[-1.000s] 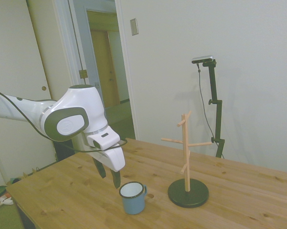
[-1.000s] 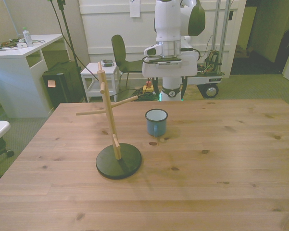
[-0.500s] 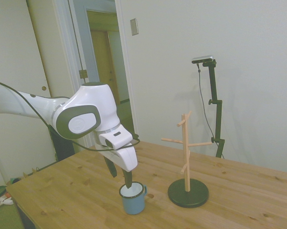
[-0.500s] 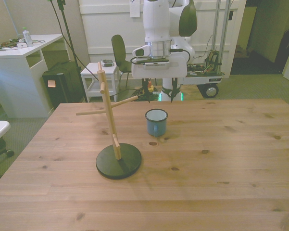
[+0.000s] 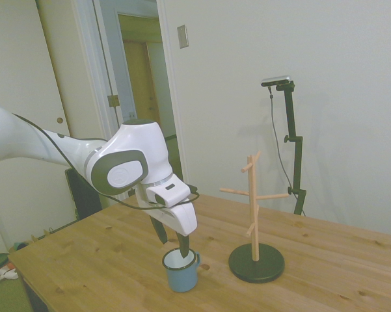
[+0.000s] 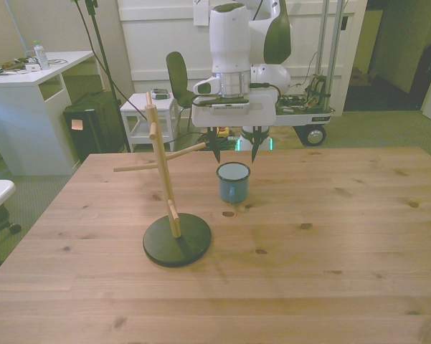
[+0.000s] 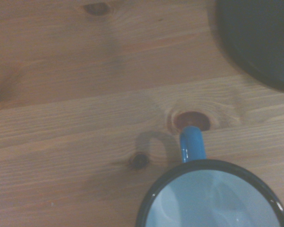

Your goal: Hang the mug

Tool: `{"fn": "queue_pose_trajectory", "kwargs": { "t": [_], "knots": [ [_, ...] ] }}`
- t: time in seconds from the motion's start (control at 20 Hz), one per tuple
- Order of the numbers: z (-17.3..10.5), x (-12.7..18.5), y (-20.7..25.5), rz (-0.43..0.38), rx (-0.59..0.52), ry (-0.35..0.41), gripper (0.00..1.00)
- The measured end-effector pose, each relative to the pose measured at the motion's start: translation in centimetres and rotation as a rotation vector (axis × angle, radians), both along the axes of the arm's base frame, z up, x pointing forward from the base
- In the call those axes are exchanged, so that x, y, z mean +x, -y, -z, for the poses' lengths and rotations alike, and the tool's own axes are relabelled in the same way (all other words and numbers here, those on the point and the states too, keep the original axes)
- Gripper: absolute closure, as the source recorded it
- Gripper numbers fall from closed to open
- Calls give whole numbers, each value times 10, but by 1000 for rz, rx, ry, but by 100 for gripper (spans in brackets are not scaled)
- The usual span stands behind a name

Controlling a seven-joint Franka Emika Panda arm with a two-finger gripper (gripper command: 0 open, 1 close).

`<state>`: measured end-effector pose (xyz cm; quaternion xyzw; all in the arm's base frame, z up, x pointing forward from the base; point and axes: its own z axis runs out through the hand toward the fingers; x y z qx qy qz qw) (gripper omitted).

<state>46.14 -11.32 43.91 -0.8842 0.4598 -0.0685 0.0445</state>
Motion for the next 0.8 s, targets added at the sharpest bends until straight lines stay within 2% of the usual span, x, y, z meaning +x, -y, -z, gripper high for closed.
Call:
{"fn": "queue_pose_trajectory", "kwargs": {
  "t": [0.5,0.55,0.8],
  "knots": [
    [37,14,-37,-35,-1,-29,0],
    [41,14,-40,-34,-1,-31,100],
    [51,9,-38,-11,2,-20,100]
  ]
}}
